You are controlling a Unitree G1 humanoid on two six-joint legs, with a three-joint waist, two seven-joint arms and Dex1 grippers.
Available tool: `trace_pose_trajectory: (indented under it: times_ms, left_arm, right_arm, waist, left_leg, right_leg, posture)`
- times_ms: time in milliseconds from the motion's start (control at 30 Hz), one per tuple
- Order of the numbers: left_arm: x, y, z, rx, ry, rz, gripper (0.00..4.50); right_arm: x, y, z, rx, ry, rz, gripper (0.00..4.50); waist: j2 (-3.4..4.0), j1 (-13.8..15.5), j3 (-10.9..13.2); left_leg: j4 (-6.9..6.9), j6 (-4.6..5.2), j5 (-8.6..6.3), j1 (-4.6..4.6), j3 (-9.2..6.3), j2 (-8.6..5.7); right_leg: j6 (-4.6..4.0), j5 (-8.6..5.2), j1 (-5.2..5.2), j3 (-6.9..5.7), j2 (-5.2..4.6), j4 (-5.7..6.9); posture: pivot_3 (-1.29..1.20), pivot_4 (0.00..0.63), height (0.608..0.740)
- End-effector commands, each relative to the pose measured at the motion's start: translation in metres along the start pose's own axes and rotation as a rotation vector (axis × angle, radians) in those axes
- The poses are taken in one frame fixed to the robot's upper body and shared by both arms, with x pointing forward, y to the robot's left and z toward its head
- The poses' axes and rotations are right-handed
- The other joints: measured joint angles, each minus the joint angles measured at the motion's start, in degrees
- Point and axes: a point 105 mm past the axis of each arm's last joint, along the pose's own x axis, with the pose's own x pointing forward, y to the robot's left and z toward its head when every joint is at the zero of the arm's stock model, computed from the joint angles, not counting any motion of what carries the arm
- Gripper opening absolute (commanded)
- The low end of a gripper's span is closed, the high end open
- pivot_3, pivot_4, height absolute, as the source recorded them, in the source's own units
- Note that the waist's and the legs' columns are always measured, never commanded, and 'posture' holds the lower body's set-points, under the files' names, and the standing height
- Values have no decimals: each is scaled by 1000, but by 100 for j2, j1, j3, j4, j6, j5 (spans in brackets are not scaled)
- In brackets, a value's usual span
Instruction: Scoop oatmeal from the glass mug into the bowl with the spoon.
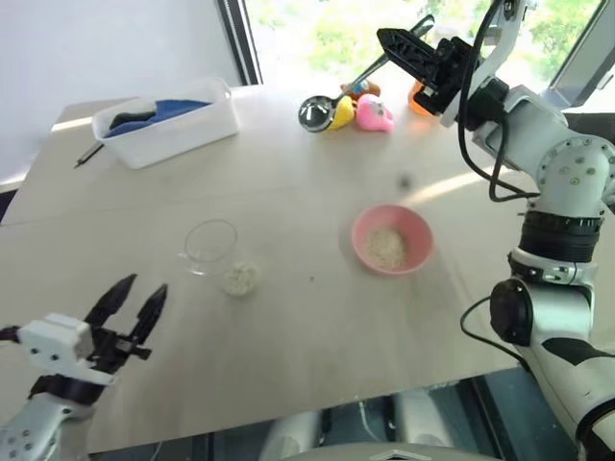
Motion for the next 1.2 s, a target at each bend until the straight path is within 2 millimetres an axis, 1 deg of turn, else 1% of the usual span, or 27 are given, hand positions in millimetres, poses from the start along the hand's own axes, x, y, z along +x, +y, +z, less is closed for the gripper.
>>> trace_pose_trajectory:
  times_ms: [33, 200, 300, 400, 467, 667, 967, 1000, 1033, 1067, 1167, 1200]
  left_arm:
    - [7, 2, 2, 79, -14, -2, 2367]
    - [17, 9, 3, 103, -40, 26, 2367]
    - [26, 11, 3, 104, -50, 30, 2367]
    - [32, 12, 1, 101, -50, 30, 2367]
    - [37, 13, -1, 93, -51, 32, 2367]
    - [47, 11, -6, 83, -42, 4, 2367]
    - [52, 14, -13, 61, -13, 9, 2367]
    - [52, 15, -13, 60, -13, 15, 1885]
    - [52, 16, -13, 54, -14, 21, 1714]
    - [53, 16, -14, 51, -13, 23, 1174]
    - [55, 15, -15, 48, -5, 14, 31]
    - [56, 14, -15, 45, -3, 10, 31]
  right_arm:
    - [-20, 5, 0, -12, 31, 4, 0]
    - [-41, -2, -14, 16, 112, -44, 0]
    - [-63, -14, -25, 39, 171, -109, 0]
    - [-77, -21, -31, 50, 200, -159, 0]
    - [-85, -25, -32, 56, 201, -188, 0]
    - [-90, -26, -25, 57, 172, -220, 0]
    - [-90, -24, -22, 54, 157, -227, 0]
    - [-90, -25, -22, 54, 156, -228, 0]
    - [-90, -25, -22, 54, 155, -229, 0]
    - [-89, -25, -22, 54, 154, -230, 0]
    - [-89, -25, -23, 54, 152, -228, 0]
    - [-88, -25, -23, 54, 151, -227, 0]
  waist:
    - [0, 1, 0]
    - [3, -9, 1]
    - [0, 20, 0]
    - [2, 13, 1]
    - [1, 15, 0]
    - [1, -13, 0]
    - [1, 10, 0]
    - [1, 11, 1]
    - [1, 10, 1]
    - [1, 6, 1]
    - [2, 9, -1]
    - [3, 10, -1]
  left_leg:
    - [0, 1, 0, 0, 1, 0]
    - [-1, 1, 0, 0, 1, 1]
    - [-1, 2, -1, 0, 0, 1]
    - [-1, 3, -1, -1, 1, -2]
    - [0, 4, -1, 0, 1, -1]
    - [0, 4, -1, 2, 4, 0]
    - [0, 4, -1, 0, 2, 0]
    - [0, 4, -1, 1, 2, 0]
    - [0, 4, -1, 1, 2, 0]
    - [0, 4, -1, 1, 2, 0]
    - [0, 4, -1, 1, 3, 0]
    - [0, 4, -1, 3, 2, 0]
  right_leg:
    - [0, 0, 0, 0, -1, -1]
    - [1, 0, -1, 0, 0, 1]
    - [1, 0, 0, -1, 0, -1]
    - [1, 1, 2, -1, -3, -4]
    - [2, 1, 3, -2, -2, -3]
    - [2, 1, 2, 2, 0, 0]
    - [2, 1, 2, -1, -1, -2]
    - [2, 1, 2, 0, -1, -2]
    - [2, 1, 2, -1, -1, -2]
    - [2, 1, 2, 0, -1, -2]
    - [2, 1, 2, 1, -1, -2]
    - [2, 1, 3, 0, -2, 0]
  posture:
    - [0, 150, 740]
    - [0, 150, 740]
    - [0, 150, 740]
    - [0, 150, 740]
    - [0, 150, 740]
    - [0, 150, 740]
    - [0, 150, 740]
    - [0, 150, 740]
    - [0, 150, 740]
    - [0, 150, 740]
    - [0, 150, 740]
    - [0, 150, 740]
